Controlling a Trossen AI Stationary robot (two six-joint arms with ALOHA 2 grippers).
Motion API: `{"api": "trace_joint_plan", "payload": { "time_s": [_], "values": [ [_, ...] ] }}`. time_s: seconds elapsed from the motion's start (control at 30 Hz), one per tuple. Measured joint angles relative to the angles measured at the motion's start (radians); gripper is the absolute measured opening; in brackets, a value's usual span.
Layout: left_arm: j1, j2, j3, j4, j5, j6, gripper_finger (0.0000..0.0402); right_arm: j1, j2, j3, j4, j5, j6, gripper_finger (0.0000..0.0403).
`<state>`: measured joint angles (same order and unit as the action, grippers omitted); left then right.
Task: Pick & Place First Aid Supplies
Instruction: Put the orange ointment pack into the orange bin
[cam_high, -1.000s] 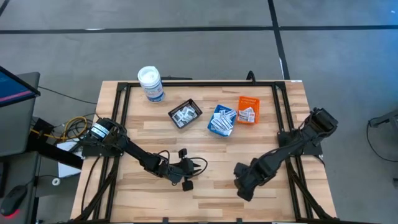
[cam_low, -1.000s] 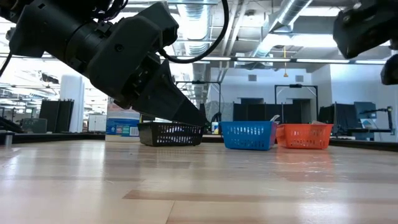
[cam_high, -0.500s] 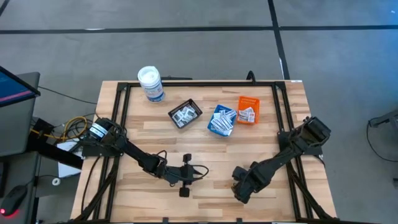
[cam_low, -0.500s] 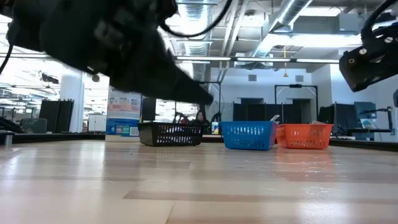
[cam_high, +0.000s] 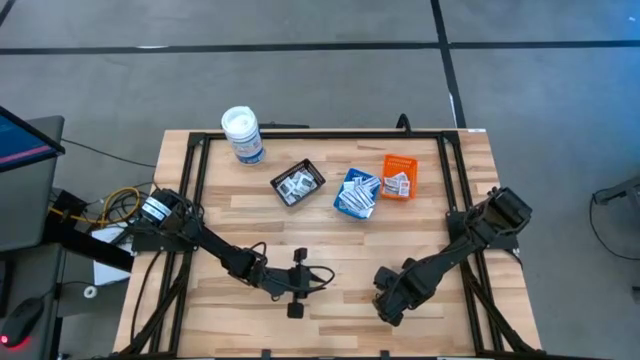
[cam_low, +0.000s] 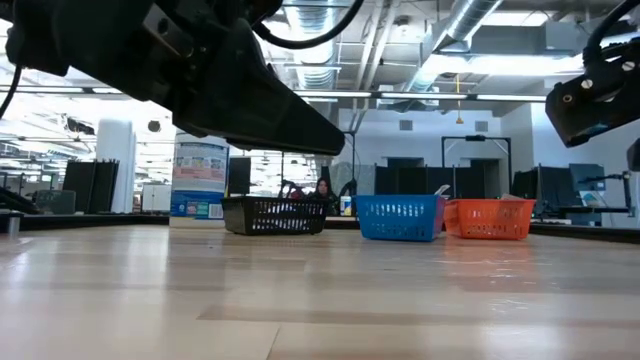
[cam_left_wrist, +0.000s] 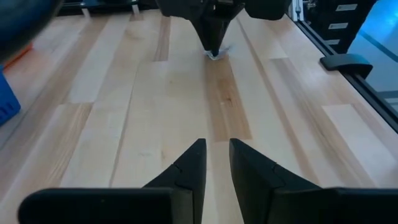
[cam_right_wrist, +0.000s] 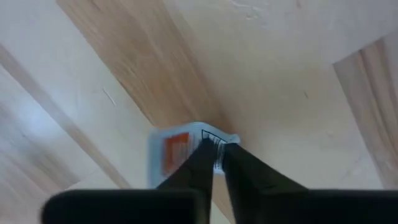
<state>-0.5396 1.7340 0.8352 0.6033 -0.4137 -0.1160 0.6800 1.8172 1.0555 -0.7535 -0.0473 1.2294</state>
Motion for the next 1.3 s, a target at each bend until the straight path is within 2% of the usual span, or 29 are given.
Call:
{"api": "trace_joint_plan", "payload": {
  "time_s": [0.13, 0.37, 0.47, 0.67, 0.93, 1.0, 1.13, 1.3],
  "values": [
    [0.0, 0.0, 0.0, 0.0, 0.0, 0.0, 0.0072, -0.01, 0.001, 0.015, -0.04, -0.006, -0.012, 0.0005],
    [0.002, 0.0, 0.0, 0.0, 0.0, 0.0, 0.0072, -0.037, 0.003, 0.066, -0.175, 0.003, -0.062, 0.0017],
    [0.002, 0.0, 0.0, 0.0, 0.0, 0.0, 0.0072, -0.054, 0.003, 0.083, -0.261, 0.041, -0.08, 0.0014],
    [0.002, 0.0, 0.0, 0.001, 0.0, 0.0, 0.0072, -0.123, 0.003, 0.122, -0.406, 0.206, -0.111, 0.0003],
    [0.002, 0.0, 0.0, 0.004, 0.0, 0.0, 0.0072, -0.288, 0.001, 0.176, -0.796, 0.706, -0.181, 0.0005],
    [0.002, 0.0, 0.0, 0.005, 0.0, 0.0, 0.0072, -0.352, -0.013, 0.171, -0.801, 0.808, -0.238, 0.0005],
    [0.002, 0.0, 0.0, 0.008, 0.0, 0.0, 0.0072, -0.513, -0.062, 0.157, -0.72, 0.897, -0.408, 0.0005],
    [0.001, 0.0, 0.0, 0.008, 0.0, 0.0, 0.0072, -0.742, -0.093, 0.155, -0.716, 0.847, -0.483, 0.0017]
  ]
}}
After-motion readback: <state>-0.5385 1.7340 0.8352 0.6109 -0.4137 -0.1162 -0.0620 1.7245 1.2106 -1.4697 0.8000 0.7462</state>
